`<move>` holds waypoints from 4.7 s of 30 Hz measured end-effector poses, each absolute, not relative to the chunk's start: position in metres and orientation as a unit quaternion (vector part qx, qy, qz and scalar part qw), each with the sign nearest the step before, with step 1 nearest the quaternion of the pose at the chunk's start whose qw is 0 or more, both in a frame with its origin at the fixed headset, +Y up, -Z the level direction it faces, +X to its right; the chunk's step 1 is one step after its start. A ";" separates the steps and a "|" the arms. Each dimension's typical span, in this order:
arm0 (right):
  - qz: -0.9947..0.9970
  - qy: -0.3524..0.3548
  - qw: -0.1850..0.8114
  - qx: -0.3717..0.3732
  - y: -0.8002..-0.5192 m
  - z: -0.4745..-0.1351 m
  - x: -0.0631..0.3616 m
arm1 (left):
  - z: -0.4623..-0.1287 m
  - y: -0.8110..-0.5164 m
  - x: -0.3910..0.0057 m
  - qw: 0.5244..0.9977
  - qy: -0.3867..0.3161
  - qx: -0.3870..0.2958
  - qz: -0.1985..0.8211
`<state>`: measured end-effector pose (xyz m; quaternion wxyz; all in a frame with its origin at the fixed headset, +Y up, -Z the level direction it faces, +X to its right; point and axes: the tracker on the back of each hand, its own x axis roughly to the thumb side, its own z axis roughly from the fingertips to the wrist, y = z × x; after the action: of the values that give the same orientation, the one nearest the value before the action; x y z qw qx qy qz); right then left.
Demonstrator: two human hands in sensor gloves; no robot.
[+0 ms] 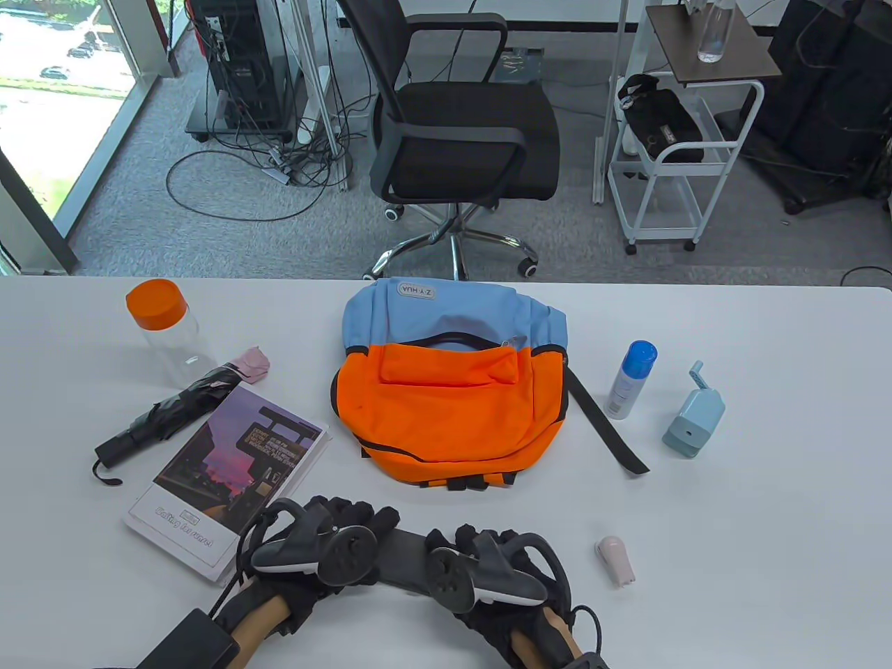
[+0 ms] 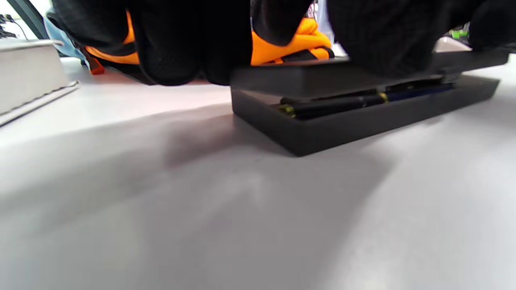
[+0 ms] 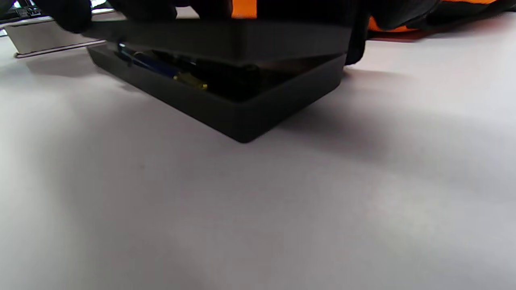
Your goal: Pack school bag
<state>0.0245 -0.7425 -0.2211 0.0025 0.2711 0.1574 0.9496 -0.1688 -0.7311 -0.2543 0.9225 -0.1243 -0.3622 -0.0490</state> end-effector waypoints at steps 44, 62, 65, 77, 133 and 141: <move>0.935 0.241 -0.094 0.244 -0.747 -0.222 0.026 | -0.395 -0.631 -0.078 0.947 -0.312 0.028 -0.064; 0.985 0.068 0.065 0.141 -0.655 -0.272 0.051 | -0.403 -0.517 -0.089 0.940 -0.298 0.165 0.027; 0.983 0.146 0.061 0.093 -0.682 -0.304 0.038 | -0.403 -0.519 -0.089 0.943 -0.296 0.147 0.029; 0.971 0.090 0.220 0.012 -0.689 -0.351 -0.017 | -0.401 -0.518 -0.095 0.949 -0.293 0.109 0.048; 0.939 0.056 0.008 -0.339 -0.681 -0.374 0.294 | -0.383 -0.537 -0.101 0.959 -0.263 0.101 0.026; 0.971 0.150 0.054 -0.179 -0.643 -0.291 0.228 | -0.376 -0.541 -0.102 0.957 -0.268 0.105 0.031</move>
<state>0.2281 -0.6425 -0.2913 0.0541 -0.1794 0.1503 0.9707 -0.1017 -0.5407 -0.3756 0.9572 0.1047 -0.2682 0.0306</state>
